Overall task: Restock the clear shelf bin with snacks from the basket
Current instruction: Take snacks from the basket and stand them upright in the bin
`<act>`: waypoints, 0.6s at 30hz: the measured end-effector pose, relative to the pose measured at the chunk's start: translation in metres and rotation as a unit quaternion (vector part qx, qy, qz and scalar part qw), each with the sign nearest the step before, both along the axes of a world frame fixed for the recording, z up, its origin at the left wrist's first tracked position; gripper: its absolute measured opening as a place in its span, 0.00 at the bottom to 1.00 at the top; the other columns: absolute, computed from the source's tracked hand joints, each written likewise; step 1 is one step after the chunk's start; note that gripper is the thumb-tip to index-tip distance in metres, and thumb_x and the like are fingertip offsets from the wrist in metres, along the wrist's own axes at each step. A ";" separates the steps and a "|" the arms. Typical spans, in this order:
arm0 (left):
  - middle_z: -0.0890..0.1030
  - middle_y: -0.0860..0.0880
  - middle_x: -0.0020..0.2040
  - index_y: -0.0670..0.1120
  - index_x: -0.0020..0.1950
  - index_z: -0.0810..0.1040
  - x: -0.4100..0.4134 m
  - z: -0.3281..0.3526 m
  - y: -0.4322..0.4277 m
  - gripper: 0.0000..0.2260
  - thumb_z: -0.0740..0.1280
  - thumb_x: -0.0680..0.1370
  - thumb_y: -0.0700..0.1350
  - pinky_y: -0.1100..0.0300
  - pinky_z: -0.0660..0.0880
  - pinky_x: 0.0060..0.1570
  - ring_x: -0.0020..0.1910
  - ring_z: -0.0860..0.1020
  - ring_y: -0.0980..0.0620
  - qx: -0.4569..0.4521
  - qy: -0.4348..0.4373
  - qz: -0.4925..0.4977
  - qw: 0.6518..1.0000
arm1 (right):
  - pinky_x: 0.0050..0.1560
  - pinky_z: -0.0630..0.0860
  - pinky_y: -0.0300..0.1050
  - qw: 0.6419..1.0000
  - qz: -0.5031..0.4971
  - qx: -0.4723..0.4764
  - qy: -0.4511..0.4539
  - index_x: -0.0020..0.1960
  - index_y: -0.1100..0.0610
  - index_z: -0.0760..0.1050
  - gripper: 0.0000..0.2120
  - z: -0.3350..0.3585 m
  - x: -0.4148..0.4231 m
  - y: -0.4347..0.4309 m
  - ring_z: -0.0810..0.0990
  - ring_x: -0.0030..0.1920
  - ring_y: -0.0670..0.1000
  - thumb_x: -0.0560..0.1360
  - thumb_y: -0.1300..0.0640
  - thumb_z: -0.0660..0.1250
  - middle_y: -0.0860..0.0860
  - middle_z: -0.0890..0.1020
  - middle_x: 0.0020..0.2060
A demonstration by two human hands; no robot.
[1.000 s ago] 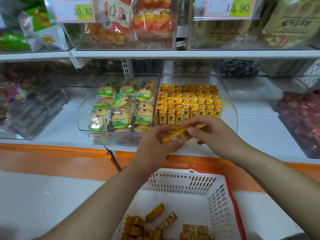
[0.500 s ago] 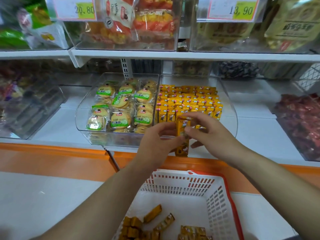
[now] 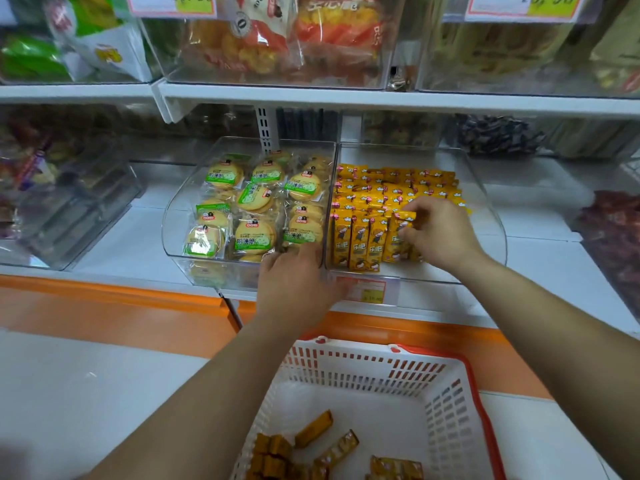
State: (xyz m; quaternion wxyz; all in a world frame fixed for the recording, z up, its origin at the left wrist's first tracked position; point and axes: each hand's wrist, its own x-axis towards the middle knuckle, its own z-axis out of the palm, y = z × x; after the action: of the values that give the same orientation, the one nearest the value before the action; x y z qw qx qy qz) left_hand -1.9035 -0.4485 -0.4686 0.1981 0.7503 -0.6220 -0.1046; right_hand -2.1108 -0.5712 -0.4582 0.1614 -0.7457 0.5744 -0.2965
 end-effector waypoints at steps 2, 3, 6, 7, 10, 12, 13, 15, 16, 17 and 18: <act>0.83 0.53 0.59 0.53 0.64 0.76 -0.002 -0.004 -0.002 0.25 0.69 0.73 0.67 0.50 0.64 0.68 0.61 0.79 0.50 0.002 -0.035 -0.001 0.999 | 0.45 0.68 0.39 1.000 -0.006 -0.009 0.011 0.58 0.54 0.82 0.16 -0.011 0.006 -0.006 0.76 0.42 0.51 0.70 0.60 0.77 0.50 0.80 0.40; 0.83 0.53 0.58 0.52 0.63 0.75 -0.002 -0.005 -0.003 0.25 0.69 0.73 0.67 0.50 0.64 0.68 0.61 0.79 0.50 -0.003 -0.038 0.003 0.999 | 0.45 0.68 0.39 1.000 -0.009 -0.010 0.016 0.58 0.55 0.82 0.16 -0.015 0.008 -0.008 0.76 0.42 0.50 0.70 0.60 0.77 0.49 0.79 0.39; 0.83 0.53 0.57 0.52 0.62 0.75 -0.002 -0.006 -0.003 0.25 0.70 0.73 0.67 0.50 0.64 0.67 0.60 0.79 0.50 -0.008 -0.037 0.012 0.999 | 0.44 0.69 0.39 0.999 -0.008 -0.003 0.038 0.57 0.57 0.82 0.15 -0.023 0.011 -0.009 0.76 0.40 0.50 0.70 0.61 0.76 0.53 0.82 0.41; 0.83 0.53 0.57 0.52 0.62 0.75 -0.002 -0.005 -0.003 0.26 0.70 0.73 0.67 0.50 0.64 0.67 0.60 0.79 0.50 -0.007 -0.032 0.012 0.999 | 0.44 0.69 0.40 0.999 -0.008 -0.002 0.043 0.56 0.57 0.82 0.15 -0.023 0.011 -0.008 0.77 0.40 0.50 0.70 0.62 0.76 0.53 0.83 0.41; 0.83 0.53 0.58 0.51 0.64 0.74 -0.003 -0.001 -0.002 0.26 0.71 0.73 0.66 0.49 0.64 0.68 0.60 0.79 0.49 0.008 -0.022 0.010 1.000 | 0.46 0.72 0.40 0.999 -0.010 0.017 0.043 0.61 0.57 0.80 0.18 -0.017 0.011 -0.005 0.81 0.45 0.53 0.71 0.60 0.75 0.52 0.83 0.42; 0.82 0.51 0.61 0.50 0.67 0.74 -0.002 0.006 0.000 0.27 0.72 0.74 0.64 0.48 0.67 0.70 0.62 0.79 0.48 0.027 -0.007 0.002 1.000 | 0.49 0.74 0.42 0.998 -0.009 0.038 0.054 0.63 0.56 0.78 0.21 -0.009 0.008 0.000 0.82 0.50 0.55 0.72 0.57 0.75 0.53 0.85 0.47; 0.82 0.50 0.62 0.49 0.68 0.73 -0.001 0.011 0.002 0.28 0.73 0.74 0.62 0.47 0.69 0.69 0.62 0.78 0.47 0.028 0.005 0.000 1.000 | 0.50 0.75 0.43 0.997 -0.009 0.044 0.063 0.64 0.55 0.77 0.21 -0.003 0.006 0.004 0.82 0.52 0.55 0.72 0.55 0.75 0.53 0.85 0.49; 0.80 0.48 0.64 0.47 0.70 0.73 0.000 0.023 0.008 0.29 0.73 0.75 0.60 0.46 0.74 0.64 0.62 0.77 0.46 -0.007 0.007 -0.010 1.000 | 0.52 0.78 0.47 0.996 -0.005 0.037 0.078 0.64 0.54 0.77 0.22 0.012 0.002 0.016 0.81 0.53 0.55 0.72 0.53 0.75 0.53 0.84 0.51; 0.79 0.49 0.63 0.48 0.70 0.74 0.001 0.029 0.013 0.28 0.74 0.75 0.59 0.47 0.76 0.61 0.61 0.77 0.47 -0.037 0.003 -0.020 0.999 | 0.51 0.78 0.47 0.997 0.003 0.023 0.080 0.62 0.53 0.77 0.20 0.020 -0.001 0.024 0.81 0.52 0.54 0.72 0.52 0.75 0.51 0.83 0.50; 0.79 0.51 0.60 0.50 0.68 0.75 0.001 0.035 0.021 0.25 0.74 0.74 0.58 0.50 0.77 0.57 0.58 0.77 0.49 -0.063 0.011 -0.034 0.997 | 0.49 0.78 0.46 0.997 0.019 0.005 0.073 0.59 0.52 0.78 0.17 0.028 -0.004 0.035 0.81 0.49 0.51 0.72 0.52 0.76 0.49 0.82 0.48; 0.78 0.55 0.57 0.54 0.64 0.77 0.002 0.039 0.029 0.21 0.74 0.74 0.58 0.54 0.77 0.53 0.55 0.77 0.53 -0.076 0.030 -0.052 0.995 | 0.45 0.78 0.44 0.997 0.044 -0.009 0.058 0.55 0.50 0.79 0.14 0.035 -0.007 0.047 0.81 0.46 0.48 0.71 0.51 0.76 0.47 0.82 0.46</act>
State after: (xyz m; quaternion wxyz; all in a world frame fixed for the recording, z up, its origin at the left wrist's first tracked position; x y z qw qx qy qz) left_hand -1.9016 -0.4192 -0.4300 0.2672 0.6962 -0.6602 -0.0898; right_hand -2.1174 -0.5242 -0.4228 0.1344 -0.7873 0.5470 -0.2508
